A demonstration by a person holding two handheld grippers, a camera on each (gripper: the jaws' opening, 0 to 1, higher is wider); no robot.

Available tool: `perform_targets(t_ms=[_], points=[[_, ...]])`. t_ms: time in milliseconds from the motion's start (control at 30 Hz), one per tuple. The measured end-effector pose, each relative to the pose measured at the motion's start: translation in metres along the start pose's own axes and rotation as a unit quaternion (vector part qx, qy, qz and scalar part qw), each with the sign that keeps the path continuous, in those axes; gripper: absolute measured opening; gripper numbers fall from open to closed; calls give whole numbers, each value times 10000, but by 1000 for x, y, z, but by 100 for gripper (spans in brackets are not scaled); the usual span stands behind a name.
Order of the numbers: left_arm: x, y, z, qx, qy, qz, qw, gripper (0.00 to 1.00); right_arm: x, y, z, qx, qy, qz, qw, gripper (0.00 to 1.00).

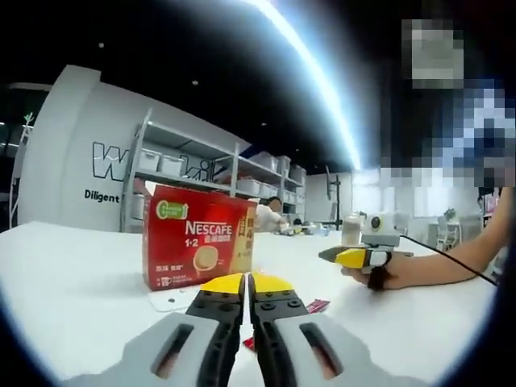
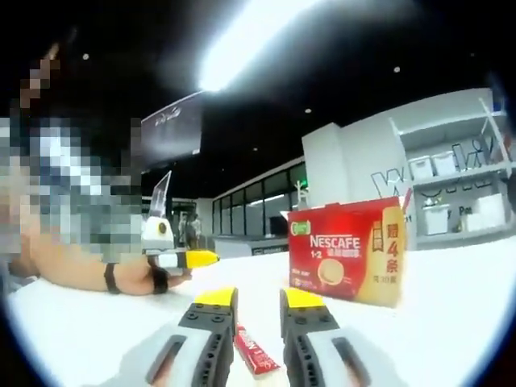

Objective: Tear open the coffee pouch, take out the coffee, and pour the coffee from the pouch into the cup

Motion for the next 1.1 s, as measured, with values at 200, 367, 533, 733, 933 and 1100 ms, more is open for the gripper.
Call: perform_targets(t_ms=[200,367,533,733,933,1100], points=[[0,-1,1,6,9,9,10000,6,-15,12,-14,551,694,353,9954,29],[0,-3,2,3,33,-4,10000,6,-21,14,-16,786,921,372,9919,29],[-2,-4,0,-7,82,-50,10000,6,-27,7,-20,994,1181,458,9869,29],[-1,-2,-1,-14,68,11,10000,6,-31,-7,-19,1405,1166,-104,9831,32],[-2,-3,-3,-27,88,-21,10000,6,-37,-3,-19,1363,1460,-107,9798,31],[-2,-5,-2,-70,75,-13,9999,7,-37,-7,-19,1096,1530,-335,9816,27]])
Point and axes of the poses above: the point that each gripper's makers call its tool centre point, and the gripper's own axes: z roughly backward along the fingers, y roughly to its left, x roughly out of its top, the point moved 8 cm from there along z, roughly backward along the fingers, and after that the axes turned 8 degrees about x, right-handed, at the moved point
